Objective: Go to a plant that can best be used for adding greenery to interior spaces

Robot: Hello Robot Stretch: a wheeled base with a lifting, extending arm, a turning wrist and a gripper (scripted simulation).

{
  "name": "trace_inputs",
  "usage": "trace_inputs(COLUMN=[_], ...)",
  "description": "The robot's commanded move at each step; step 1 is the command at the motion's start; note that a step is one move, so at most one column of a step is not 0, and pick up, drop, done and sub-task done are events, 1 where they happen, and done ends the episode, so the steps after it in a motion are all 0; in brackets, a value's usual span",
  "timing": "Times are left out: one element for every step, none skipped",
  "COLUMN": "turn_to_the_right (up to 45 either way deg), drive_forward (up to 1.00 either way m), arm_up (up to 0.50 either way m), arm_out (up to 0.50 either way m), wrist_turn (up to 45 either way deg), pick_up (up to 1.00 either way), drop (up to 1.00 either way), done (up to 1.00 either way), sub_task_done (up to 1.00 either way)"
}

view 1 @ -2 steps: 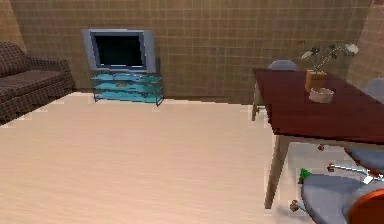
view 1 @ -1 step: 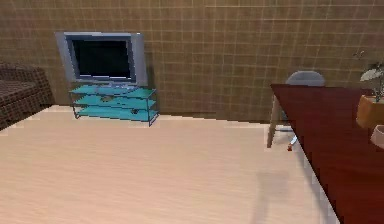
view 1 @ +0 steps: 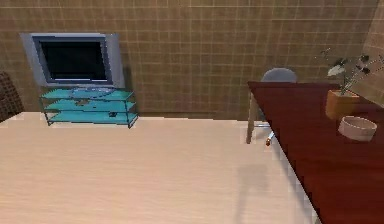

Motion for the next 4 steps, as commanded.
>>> trace_inputs(turn_to_the_right=[0.0, 45.0, 9.0, 0.0], drive_forward=[0.65, 0.00, 0.00, 0.00], arm_up=[0.00, 0.00, 0.00, 0.00], arm_out=[0.00, 0.00, 0.00, 0.00], wrist_turn=[0.0, 0.0, 0.0, 0.0], pick_up=[0.00, 0.00, 0.00, 0.00], drop=[0.00, 0.00, 0.00, 0.00], done=[0.00, 0.00, 0.00, 1.00], sub_task_done=[0.00, 0.00, 0.00, 0.00])
